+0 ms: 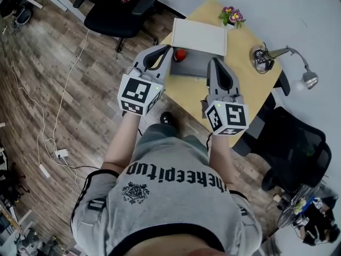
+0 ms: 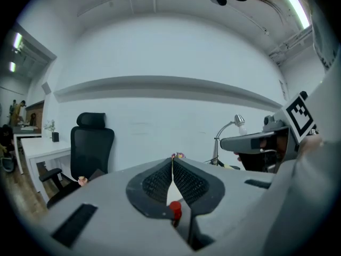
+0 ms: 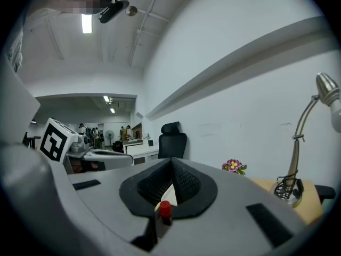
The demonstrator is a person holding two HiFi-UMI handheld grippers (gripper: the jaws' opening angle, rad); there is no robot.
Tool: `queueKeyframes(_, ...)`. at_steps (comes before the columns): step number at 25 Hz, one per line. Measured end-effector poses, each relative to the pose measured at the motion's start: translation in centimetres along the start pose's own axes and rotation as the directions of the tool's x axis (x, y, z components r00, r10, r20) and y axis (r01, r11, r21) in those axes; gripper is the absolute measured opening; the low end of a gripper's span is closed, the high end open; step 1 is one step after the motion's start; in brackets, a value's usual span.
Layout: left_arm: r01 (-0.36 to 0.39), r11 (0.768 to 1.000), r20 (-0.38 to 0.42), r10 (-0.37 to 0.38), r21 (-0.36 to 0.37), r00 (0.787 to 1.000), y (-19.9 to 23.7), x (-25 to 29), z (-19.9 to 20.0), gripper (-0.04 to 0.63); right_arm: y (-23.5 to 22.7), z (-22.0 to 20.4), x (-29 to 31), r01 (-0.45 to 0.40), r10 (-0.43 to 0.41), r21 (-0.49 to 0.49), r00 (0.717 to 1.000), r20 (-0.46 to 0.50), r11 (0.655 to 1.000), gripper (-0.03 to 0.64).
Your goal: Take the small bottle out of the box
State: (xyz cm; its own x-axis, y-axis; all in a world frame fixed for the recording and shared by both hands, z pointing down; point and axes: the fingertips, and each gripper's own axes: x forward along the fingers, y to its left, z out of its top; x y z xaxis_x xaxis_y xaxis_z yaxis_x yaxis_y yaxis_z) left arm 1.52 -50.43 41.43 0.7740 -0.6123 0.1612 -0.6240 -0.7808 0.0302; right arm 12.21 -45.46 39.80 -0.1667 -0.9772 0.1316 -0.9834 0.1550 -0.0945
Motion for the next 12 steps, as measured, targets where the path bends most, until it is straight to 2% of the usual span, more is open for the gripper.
queueKeyframes(6,0.059,0.998,-0.118,-0.061,-0.020,0.991,-0.2,2.9,-4.6,0.015,-0.5,-1.3,0.0,0.014,-0.014,0.006,0.999,-0.048,1.000,0.002)
queueKeyframes(8,0.089,0.996,-0.167,-0.090,-0.011,0.982,-0.4,3.8,-6.4,0.068,-0.6,-1.8,0.0,0.018,-0.017,0.006,0.998,-0.061,1.000,0.002)
queueKeyframes(12,0.131,0.991,-0.251,-0.123,0.018,0.960,-0.6,5.6,-9.7,0.127,-0.8,-2.5,-0.1,0.023,-0.023,0.000,0.996,-0.084,1.000,0.002)
